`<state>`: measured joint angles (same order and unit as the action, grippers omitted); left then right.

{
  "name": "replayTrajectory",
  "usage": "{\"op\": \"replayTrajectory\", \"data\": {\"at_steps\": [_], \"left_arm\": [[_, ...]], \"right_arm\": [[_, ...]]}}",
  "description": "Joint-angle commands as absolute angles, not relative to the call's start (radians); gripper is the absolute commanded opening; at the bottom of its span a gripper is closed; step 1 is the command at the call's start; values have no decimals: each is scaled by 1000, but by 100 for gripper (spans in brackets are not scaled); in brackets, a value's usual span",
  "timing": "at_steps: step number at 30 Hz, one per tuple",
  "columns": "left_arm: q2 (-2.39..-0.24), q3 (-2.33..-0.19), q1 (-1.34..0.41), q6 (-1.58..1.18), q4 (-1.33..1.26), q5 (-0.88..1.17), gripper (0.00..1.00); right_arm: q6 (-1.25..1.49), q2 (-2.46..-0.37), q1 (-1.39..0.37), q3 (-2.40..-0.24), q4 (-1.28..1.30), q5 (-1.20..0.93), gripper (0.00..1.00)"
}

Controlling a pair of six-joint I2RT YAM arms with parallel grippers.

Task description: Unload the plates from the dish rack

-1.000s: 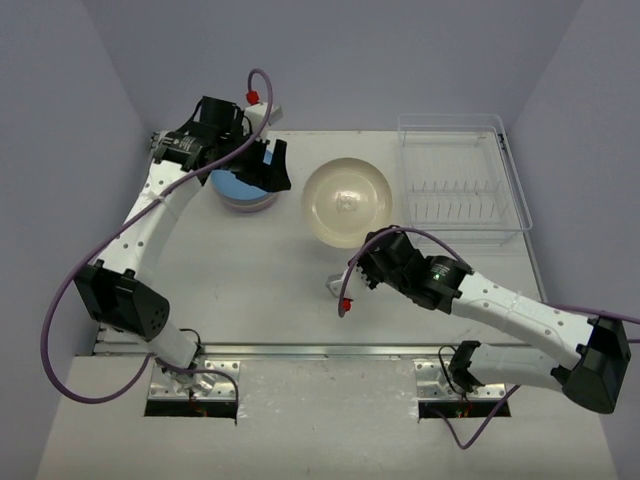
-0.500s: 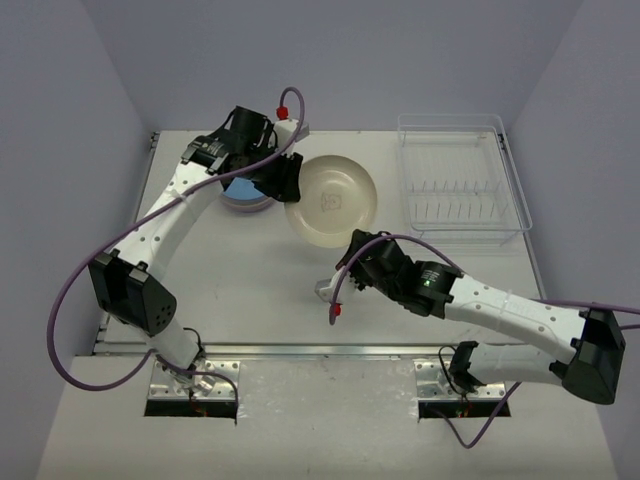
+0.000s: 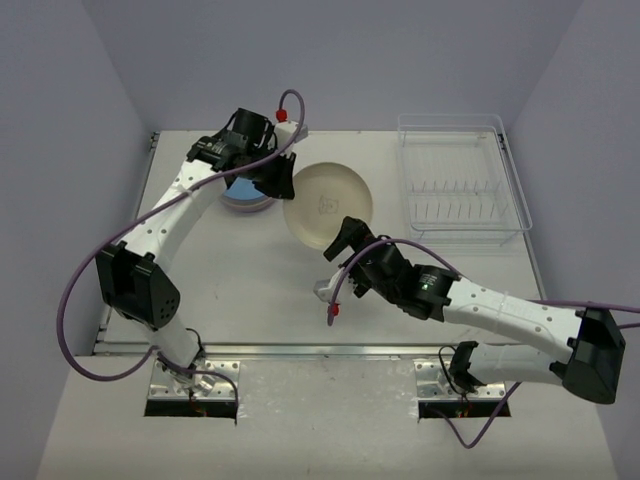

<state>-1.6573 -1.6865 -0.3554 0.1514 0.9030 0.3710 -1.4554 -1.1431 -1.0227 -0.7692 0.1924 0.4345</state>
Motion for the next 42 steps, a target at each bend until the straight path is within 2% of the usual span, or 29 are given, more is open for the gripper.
{"op": "replayTrajectory", "data": {"at_steps": [1,6,10,15,19,26,29,37,39,42], "left_arm": [[-1697,-1774,-250,140,885,455,0],[-1867,-1958,-48,110,973,480,0],[-1986,-2054,92,55,983,490,0],[-2090,-2111,149,29,962,438,0],[-2138,-2133,178,18,933,415,0],[-2222,-2164,190,12,930,402,0],[-2237,-2163,195,9,921,394,6],[-2231,-2160,207,9,887,367,35],[-2196,-2148,209,13,874,372,60],[-2091,-2078,209,29,826,399,87]], "right_arm": [[-1434,-1109,-1007,-758,98,457,99],[-1323,-1080,-947,-761,125,453,99],[-1086,-1083,-842,-833,254,402,99],[-756,-1161,-606,-1020,473,264,99],[-542,-1199,-500,-1110,578,139,99],[-361,-1199,-373,-1120,642,10,99],[-315,-1202,-334,-1139,663,-52,99],[-184,-1183,-220,-1145,672,-217,99],[-150,-1184,-163,-1152,673,-249,99],[-109,-1185,-69,-1173,681,-324,99]]}}
